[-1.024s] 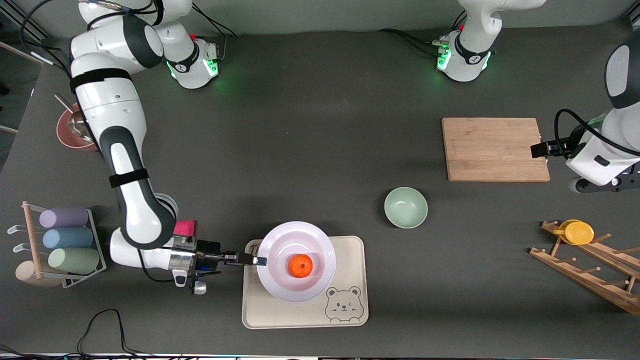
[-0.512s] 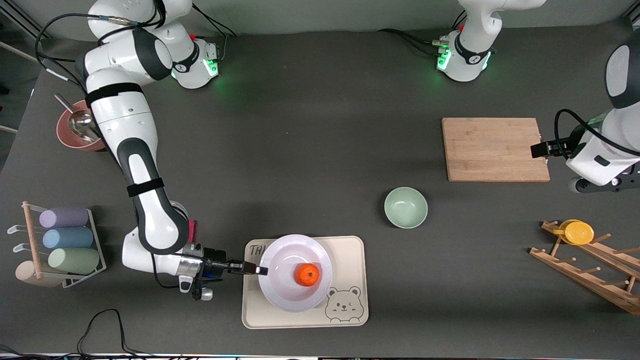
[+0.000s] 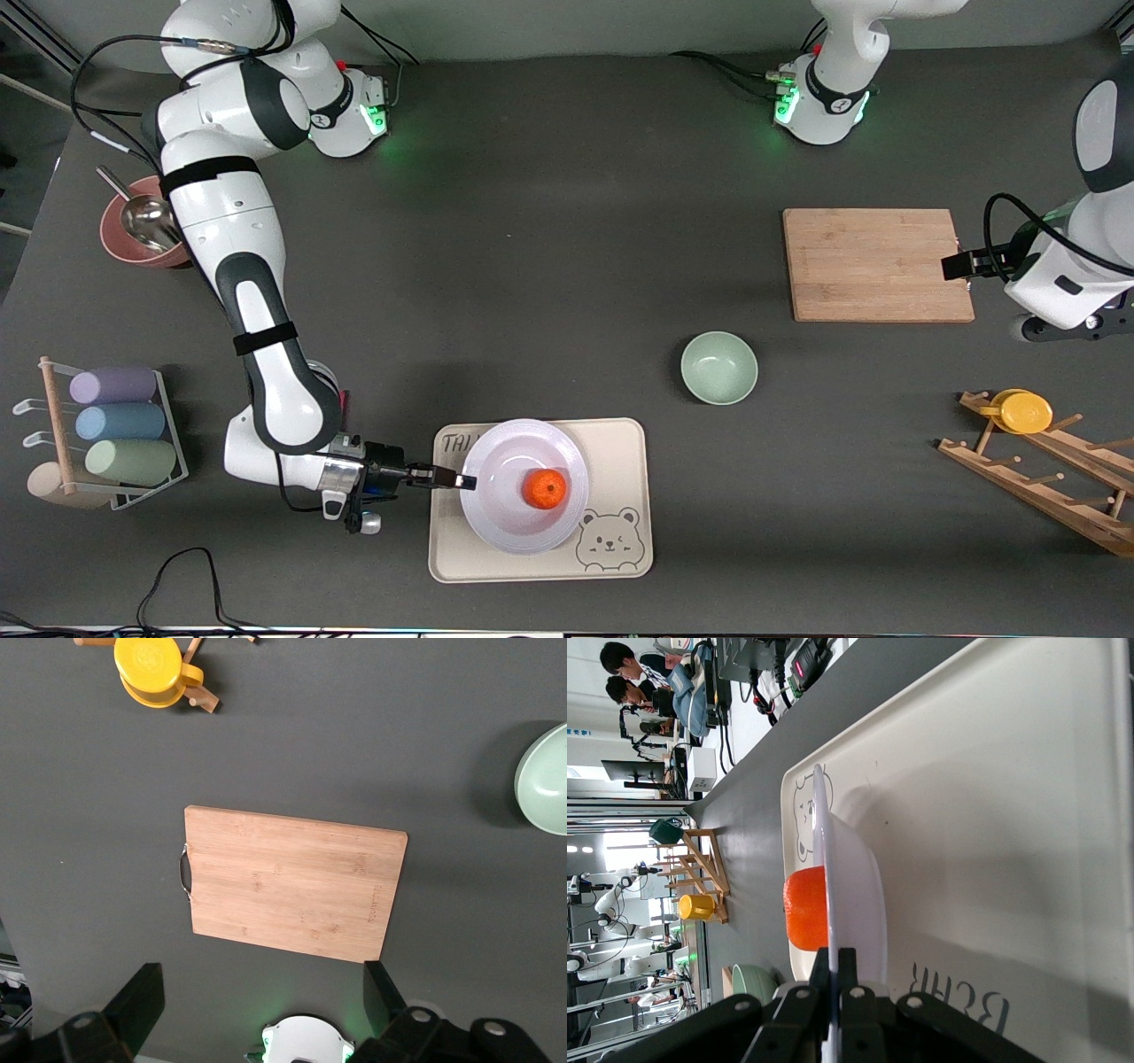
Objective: Place orange and plate with both arms
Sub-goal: 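Settle the plate on the tray and open the right gripper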
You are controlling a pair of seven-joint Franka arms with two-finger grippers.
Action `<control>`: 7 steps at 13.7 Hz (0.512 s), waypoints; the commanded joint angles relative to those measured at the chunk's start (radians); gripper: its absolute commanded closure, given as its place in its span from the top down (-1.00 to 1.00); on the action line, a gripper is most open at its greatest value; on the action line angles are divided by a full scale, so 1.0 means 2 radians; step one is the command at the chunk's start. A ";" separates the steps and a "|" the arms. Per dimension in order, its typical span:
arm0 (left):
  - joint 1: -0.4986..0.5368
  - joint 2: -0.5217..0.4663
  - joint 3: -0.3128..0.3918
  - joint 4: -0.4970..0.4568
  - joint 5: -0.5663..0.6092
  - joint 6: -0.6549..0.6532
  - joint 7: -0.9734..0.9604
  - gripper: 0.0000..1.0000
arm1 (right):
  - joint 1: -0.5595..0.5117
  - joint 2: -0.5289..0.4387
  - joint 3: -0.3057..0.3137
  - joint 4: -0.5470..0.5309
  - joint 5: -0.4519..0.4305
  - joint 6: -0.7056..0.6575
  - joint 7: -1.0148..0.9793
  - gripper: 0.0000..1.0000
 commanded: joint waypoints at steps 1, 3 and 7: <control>0.001 0.004 0.000 0.011 0.004 -0.008 0.008 1.00 | 0.003 0.015 0.003 0.029 -0.009 0.002 0.009 0.98; 0.001 0.003 0.000 0.012 0.004 -0.006 0.006 1.00 | 0.006 0.015 0.002 0.028 -0.010 0.001 0.008 1.00; 0.001 0.003 -0.001 0.018 0.000 0.009 0.006 1.00 | 0.020 0.013 0.002 0.029 -0.082 0.028 0.012 1.00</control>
